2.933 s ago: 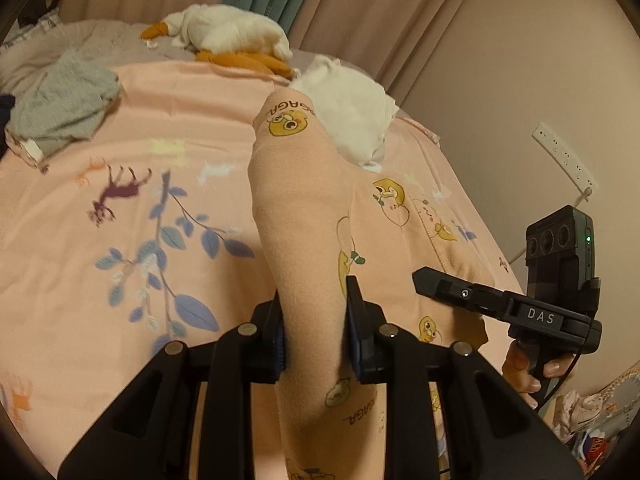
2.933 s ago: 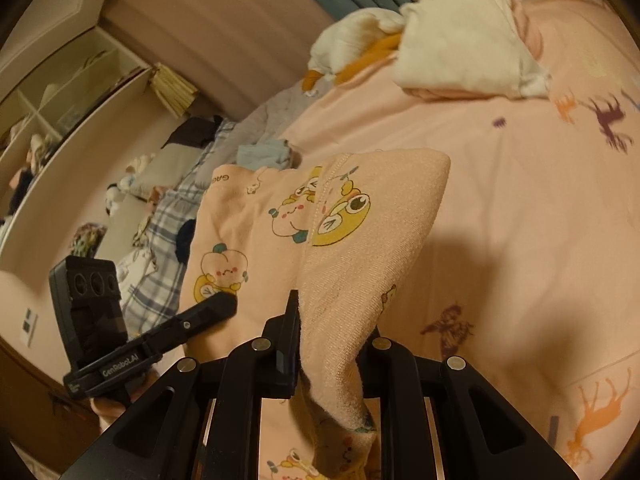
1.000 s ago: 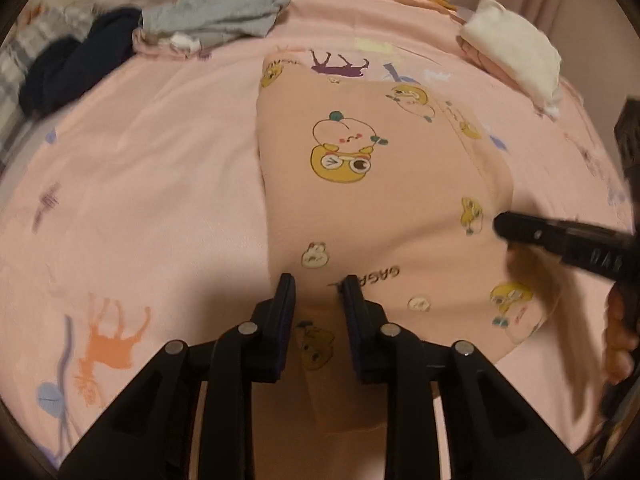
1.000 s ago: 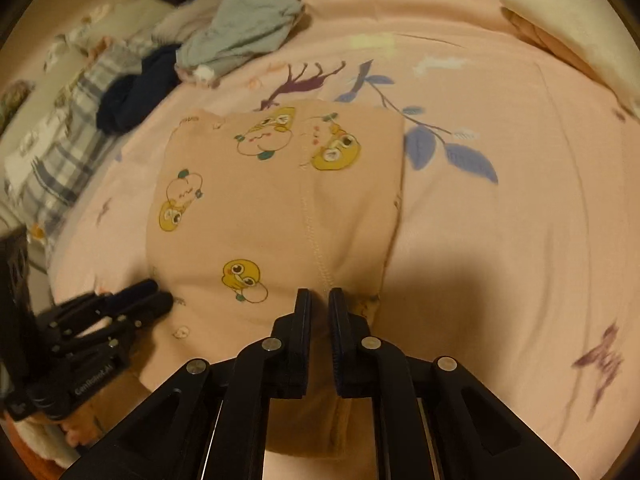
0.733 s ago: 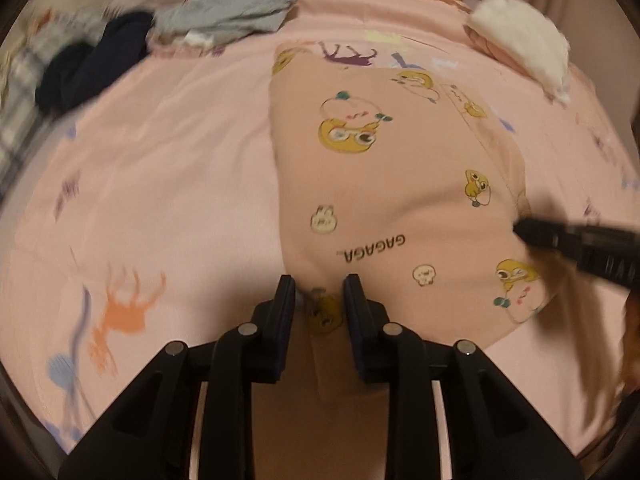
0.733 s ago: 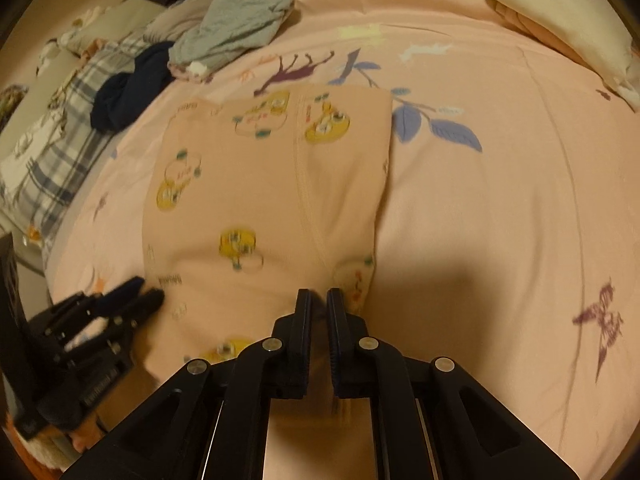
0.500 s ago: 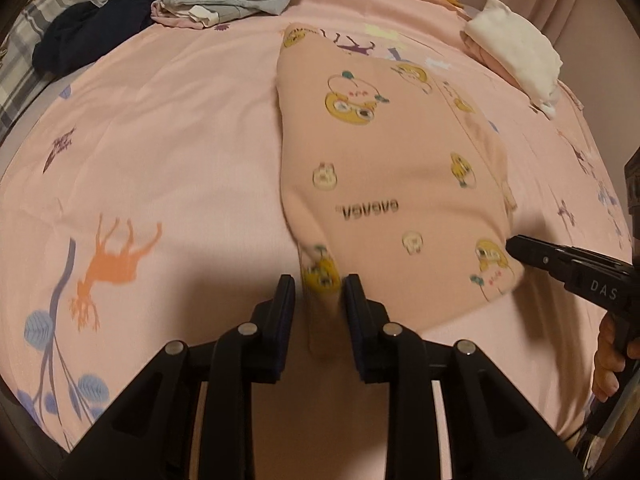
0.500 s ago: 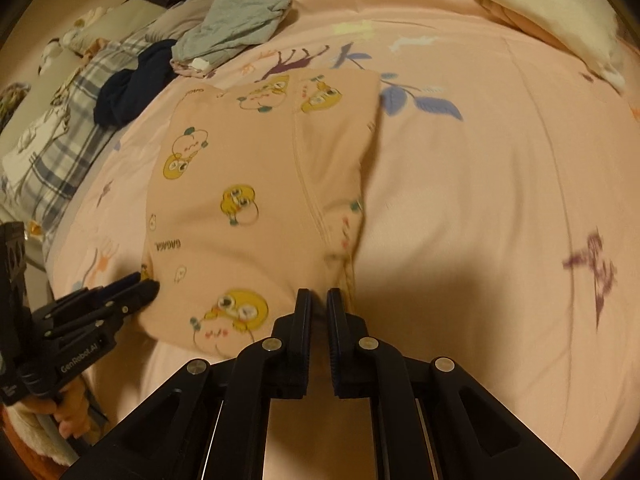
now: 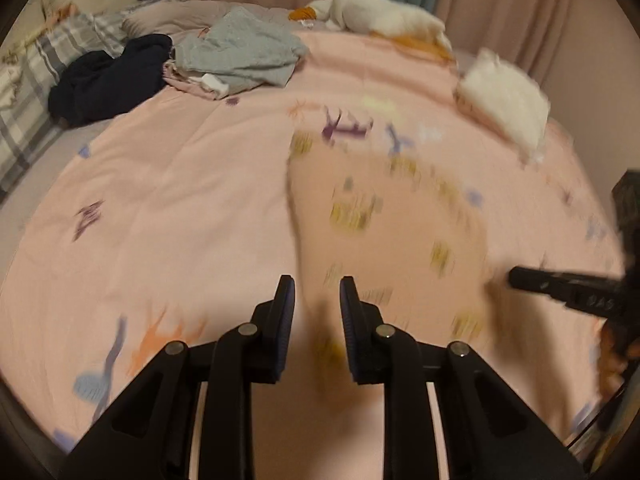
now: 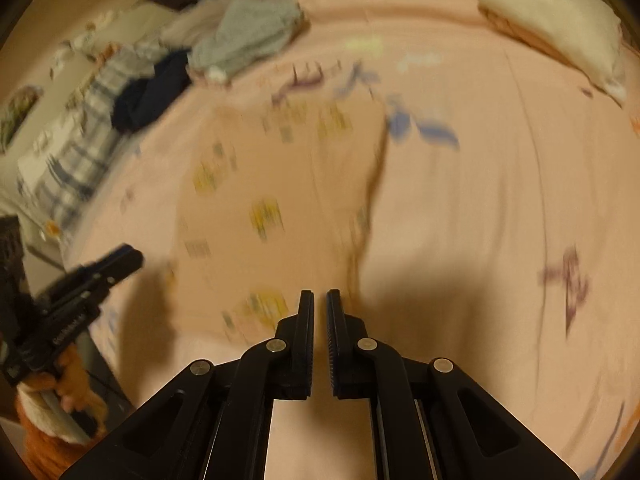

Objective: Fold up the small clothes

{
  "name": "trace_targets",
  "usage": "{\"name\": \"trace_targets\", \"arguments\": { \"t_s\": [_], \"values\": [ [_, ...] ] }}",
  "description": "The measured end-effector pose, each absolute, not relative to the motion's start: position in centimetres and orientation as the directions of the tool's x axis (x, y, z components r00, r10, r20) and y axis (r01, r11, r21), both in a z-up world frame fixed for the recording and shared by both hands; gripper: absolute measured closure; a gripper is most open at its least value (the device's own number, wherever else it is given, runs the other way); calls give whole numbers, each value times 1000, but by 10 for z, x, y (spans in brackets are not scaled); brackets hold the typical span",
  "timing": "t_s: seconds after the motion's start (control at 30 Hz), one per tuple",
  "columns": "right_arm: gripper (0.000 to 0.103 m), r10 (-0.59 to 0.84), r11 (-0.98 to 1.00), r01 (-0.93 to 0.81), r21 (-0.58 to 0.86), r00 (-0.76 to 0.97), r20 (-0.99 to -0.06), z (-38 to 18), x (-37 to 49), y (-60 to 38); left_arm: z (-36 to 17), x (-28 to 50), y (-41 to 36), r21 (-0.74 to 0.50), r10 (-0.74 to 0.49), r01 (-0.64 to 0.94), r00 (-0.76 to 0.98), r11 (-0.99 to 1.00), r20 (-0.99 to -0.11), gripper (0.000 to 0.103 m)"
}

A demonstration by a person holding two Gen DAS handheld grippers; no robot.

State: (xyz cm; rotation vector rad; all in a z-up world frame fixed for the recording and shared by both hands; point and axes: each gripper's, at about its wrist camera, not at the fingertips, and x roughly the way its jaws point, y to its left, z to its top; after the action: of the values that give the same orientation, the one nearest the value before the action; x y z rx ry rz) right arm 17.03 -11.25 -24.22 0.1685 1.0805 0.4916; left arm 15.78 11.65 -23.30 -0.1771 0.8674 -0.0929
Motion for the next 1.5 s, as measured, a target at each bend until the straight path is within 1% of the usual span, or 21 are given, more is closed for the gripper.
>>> {"name": "trace_targets", "arguments": {
  "t_s": [0.07, 0.23, 0.33, 0.47, 0.53, 0.6, 0.67, 0.73, 0.77, 0.83, 0.9, 0.93, 0.97, 1.03, 1.07, 1.1, 1.17, 1.27, 1.3, 1.37, 1.5],
  "values": [
    [96, 494, 867, -291, 405, 399, -772, -232, 193, -109, -234, 187, 125, -276, -206, -10, 641, 961, -740, 81],
    [96, 505, 863, -233, 447, 391, -770, -244, 256, -87, -256, 241, 133, -248, -127, -109, 627, 963, -768, 82],
    [96, 435, 900, -182, 396, 385, -814, -269, 281, -82, -274, 257, 145, -282, -141, -144, 606, 949, -783, 75],
    [96, 400, 917, -190, 352, 412, -819, -290, 285, -90, -291, 265, 154, -349, -197, -149, 598, 925, -777, 71],
    [96, 430, 903, -181, 390, 404, -807, -292, 288, -97, -293, 263, 151, -333, -185, -140, 608, 932, -772, 68],
    [103, 435, 900, -164, 403, 399, -807, -292, 290, -100, -293, 261, 145, -282, -143, -132, 620, 950, -772, 67],
    [103, 405, 914, -156, 375, 409, -818, -288, 290, -100, -289, 260, 144, -252, -113, -142, 618, 957, -778, 69],
    [103, 388, 921, -139, 364, 410, -825, -278, 280, -101, -271, 251, 143, -254, -111, -152, 612, 955, -783, 73],
    [103, 392, 919, -133, 371, 406, -826, -272, 274, -103, -263, 247, 143, -261, -118, -147, 618, 954, -777, 72],
    [103, 422, 906, -150, 396, 413, -807, -251, 263, -108, -236, 231, 141, -282, -138, -117, 660, 952, -739, 70],
    [103, 397, 918, -177, 356, 449, -800, -225, 249, -110, -206, 213, 136, -266, -121, -110, 686, 958, -718, 65],
    [102, 363, 932, -192, 308, 483, -797, -207, 238, -109, -193, 206, 133, -260, -114, -111, 690, 959, -715, 58],
    [97, 341, 940, -205, 273, 510, -789, -191, 228, -107, -181, 199, 130, -260, -115, -108, 695, 959, -710, 48],
    [76, 310, 948, -239, 209, 552, -774, -160, 204, -103, -154, 177, 124, -289, -149, -75, 720, 955, -678, 39],
    [53, 303, 949, -249, 192, 562, -770, -148, 193, -103, -147, 170, 122, -298, -163, -62, 725, 953, -670, 38],
    [37, 299, 950, -251, 183, 574, -763, -137, 181, -103, -138, 161, 119, -305, -177, -45, 730, 951, -660, 37],
    [30, 312, 949, -242, 204, 602, -735, -116, 158, -107, -123, 142, 110, -285, -175, -23, 739, 958, -650, 29],
    [20, 340, 938, -270, 217, 604, -720, -101, 136, -111, -113, 118, 91, -205, -137, -4, 730, 979, -669, 23],
    [19, 332, 941, -269, 207, 603, -726, -99, 131, -111, -110, 107, 85, -191, -144, 21, 736, 981, -661, 21],
    [19, 299, 952, -247, 184, 606, -737, -97, 122, -114, -106, 91, 80, -195, -167, 52, 754, 979, -636, 11],
    [19, 241, 968, -206, 142, 615, -750, -96, 109, -121, -95, 72, 75, -237, -200, 64, 769, 969, -608, 0]
  ]
}}
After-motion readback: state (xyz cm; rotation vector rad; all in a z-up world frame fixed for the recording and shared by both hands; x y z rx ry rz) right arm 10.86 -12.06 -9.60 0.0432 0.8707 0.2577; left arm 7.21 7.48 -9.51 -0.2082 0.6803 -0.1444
